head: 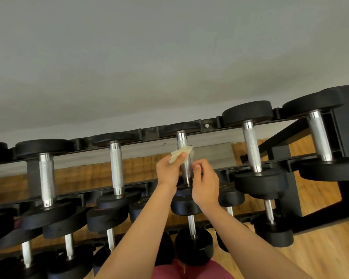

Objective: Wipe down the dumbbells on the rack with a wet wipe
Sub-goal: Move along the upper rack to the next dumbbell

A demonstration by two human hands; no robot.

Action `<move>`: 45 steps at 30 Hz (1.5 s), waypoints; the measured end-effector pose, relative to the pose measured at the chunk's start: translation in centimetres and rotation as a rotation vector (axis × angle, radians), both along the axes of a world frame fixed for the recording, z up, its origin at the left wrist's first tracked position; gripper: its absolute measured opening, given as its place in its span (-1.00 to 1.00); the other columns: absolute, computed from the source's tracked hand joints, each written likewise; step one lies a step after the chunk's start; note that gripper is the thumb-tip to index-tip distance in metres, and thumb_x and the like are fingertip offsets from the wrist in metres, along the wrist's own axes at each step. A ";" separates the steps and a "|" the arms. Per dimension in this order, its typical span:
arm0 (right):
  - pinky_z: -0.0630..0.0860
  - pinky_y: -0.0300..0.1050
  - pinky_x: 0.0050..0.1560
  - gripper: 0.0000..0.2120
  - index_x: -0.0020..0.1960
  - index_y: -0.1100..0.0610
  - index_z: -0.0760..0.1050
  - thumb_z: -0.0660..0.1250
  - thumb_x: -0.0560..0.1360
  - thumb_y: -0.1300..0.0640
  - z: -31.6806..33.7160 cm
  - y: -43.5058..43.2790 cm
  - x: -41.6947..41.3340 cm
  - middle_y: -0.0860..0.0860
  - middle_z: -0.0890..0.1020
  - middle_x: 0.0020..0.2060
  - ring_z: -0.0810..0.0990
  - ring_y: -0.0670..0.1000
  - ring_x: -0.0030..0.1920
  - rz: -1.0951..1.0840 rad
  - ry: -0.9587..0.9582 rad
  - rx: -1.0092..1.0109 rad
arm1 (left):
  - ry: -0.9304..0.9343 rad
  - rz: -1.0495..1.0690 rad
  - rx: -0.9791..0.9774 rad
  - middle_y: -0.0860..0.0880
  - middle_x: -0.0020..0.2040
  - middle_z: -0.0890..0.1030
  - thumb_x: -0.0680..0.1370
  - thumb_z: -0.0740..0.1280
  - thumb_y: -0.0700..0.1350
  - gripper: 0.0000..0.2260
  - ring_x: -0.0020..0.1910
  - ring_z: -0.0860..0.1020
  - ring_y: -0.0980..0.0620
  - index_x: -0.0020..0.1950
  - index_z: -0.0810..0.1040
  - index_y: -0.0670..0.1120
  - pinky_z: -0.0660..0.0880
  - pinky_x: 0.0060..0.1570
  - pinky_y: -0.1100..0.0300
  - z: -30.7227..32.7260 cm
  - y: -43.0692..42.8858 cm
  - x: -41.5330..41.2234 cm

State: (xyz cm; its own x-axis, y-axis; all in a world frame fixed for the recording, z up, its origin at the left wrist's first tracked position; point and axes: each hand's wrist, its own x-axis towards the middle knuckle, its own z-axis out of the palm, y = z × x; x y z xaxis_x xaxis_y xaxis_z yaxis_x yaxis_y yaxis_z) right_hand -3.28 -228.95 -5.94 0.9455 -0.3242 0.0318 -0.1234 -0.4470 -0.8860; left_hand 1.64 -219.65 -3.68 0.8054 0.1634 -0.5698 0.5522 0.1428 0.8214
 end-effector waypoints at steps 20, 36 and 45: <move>0.46 -0.16 -0.27 -0.80 -0.11 0.05 0.45 0.11 0.62 0.10 0.2 0.0 0.0 -0.10 0.53 -0.29 0.51 -0.11 -0.28 0.009 0.004 -0.014 | -0.135 0.049 0.247 0.04 -0.19 0.64 0.47 0.48 -0.04 -0.89 -0.17 0.58 0.09 -0.20 0.58 0.04 0.54 -0.10 0.19 0.7 -1.1 1.7; 0.50 -0.06 -0.24 -0.80 -0.10 0.07 0.47 0.11 0.62 0.11 0.2 -0.1 0.0 -0.09 0.54 -0.27 0.52 -0.08 -0.25 0.005 0.014 -0.018 | -0.202 0.049 0.308 0.07 -0.21 0.60 0.50 0.45 -0.02 -0.88 -0.19 0.55 0.14 -0.11 0.58 -0.04 0.48 -0.21 0.36 0.9 -2.3 2.8; 0.51 0.01 -0.23 -0.81 -0.10 0.06 0.46 0.12 0.61 0.10 0.1 0.0 0.0 -0.12 0.55 -0.26 0.53 -0.09 -0.24 -0.003 0.011 -0.012 | -0.201 0.163 0.267 0.02 -0.13 0.64 0.51 0.45 -0.05 -0.82 -0.14 0.59 0.12 0.02 0.64 -0.13 0.48 -0.26 0.48 1.2 -2.5 3.5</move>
State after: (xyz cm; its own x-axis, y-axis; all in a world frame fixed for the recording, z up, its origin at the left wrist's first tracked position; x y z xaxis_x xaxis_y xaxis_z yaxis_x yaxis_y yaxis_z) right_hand -3.26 -228.94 -5.87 0.9449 -0.3263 0.0251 -0.1345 -0.4572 -0.8792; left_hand 5.19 -222.18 -2.50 0.8478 0.4205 -0.3231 0.3639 -0.0181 0.9313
